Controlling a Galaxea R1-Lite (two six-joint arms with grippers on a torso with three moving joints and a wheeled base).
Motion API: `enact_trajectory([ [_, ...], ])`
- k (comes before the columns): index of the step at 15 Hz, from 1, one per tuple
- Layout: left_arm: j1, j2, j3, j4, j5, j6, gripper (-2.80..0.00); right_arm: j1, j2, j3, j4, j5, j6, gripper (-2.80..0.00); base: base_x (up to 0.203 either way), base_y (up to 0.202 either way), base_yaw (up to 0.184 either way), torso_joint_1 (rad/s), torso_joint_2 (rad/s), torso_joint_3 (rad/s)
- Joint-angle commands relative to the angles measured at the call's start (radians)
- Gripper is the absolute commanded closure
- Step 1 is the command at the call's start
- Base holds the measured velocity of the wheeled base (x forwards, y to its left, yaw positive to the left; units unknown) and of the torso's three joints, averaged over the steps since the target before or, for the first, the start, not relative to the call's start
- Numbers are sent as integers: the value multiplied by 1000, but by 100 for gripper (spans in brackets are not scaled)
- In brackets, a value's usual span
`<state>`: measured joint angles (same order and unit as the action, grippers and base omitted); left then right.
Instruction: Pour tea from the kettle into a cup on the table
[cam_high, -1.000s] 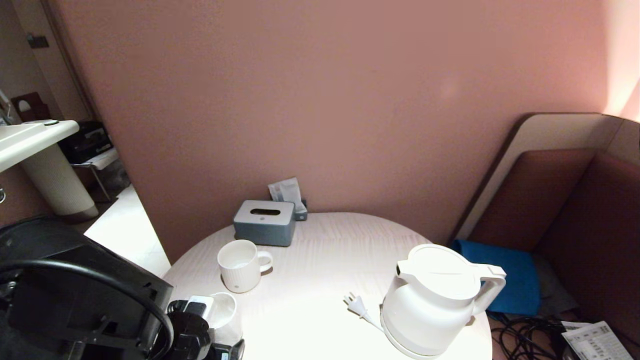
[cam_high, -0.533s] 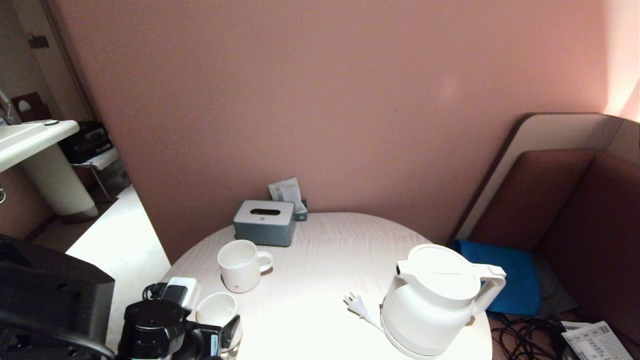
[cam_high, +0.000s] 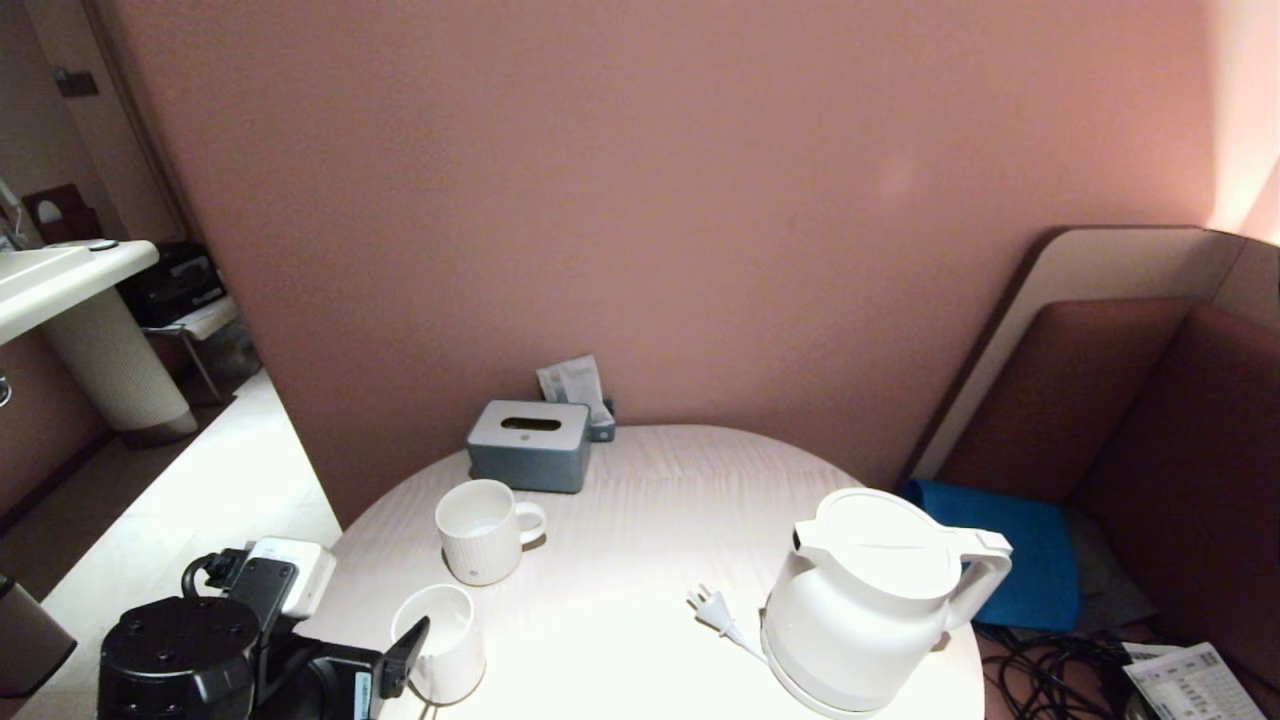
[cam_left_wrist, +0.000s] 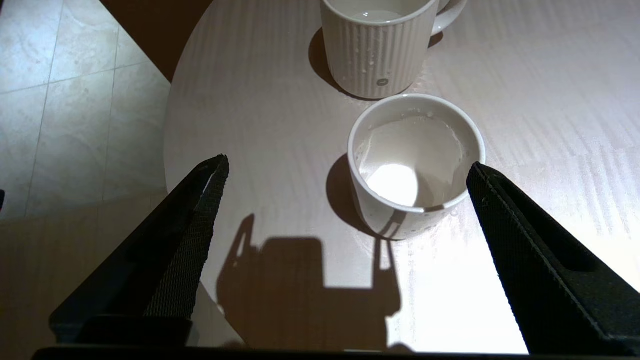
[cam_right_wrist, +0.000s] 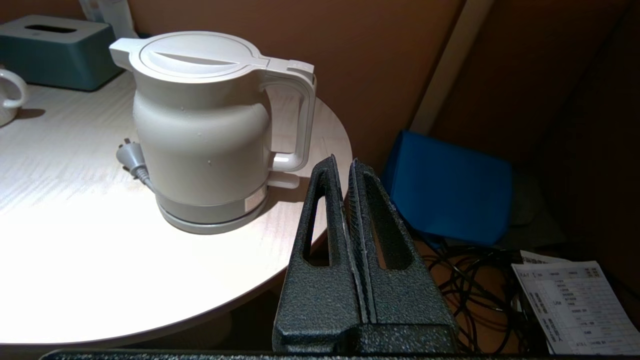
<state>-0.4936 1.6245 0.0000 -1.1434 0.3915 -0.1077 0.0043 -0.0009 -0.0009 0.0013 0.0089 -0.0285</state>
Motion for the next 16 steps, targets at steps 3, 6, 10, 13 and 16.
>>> enact_trajectory([
  [3, 44, -186, -25, 43, 6, 2, -280, 0, 1, 0, 0, 0, -1, 0, 0, 0, 0, 0, 0, 0],
  [6, 135, -365, -135, 398, 7, 42, -280, 0, 1, 0, 0, 0, -1, 0, 0, 0, 0, 0, 0, 0],
  [10, 198, -589, -522, 1256, 12, 11, -280, 0, 1, 1, 0, 0, -1, 0, 0, 0, 0, 0, 0, 0],
  [13, 219, -712, -688, 1428, 236, 9, -280, 0, 1, -1, 0, 0, -1, 0, 0, 0, 0, 0, 0, 0],
  [16, 223, -885, -666, 1444, 533, 167, -280, 0, 1, 1, 0, 0, -1, 0, 0, 0, 0, 0, 0, 0],
])
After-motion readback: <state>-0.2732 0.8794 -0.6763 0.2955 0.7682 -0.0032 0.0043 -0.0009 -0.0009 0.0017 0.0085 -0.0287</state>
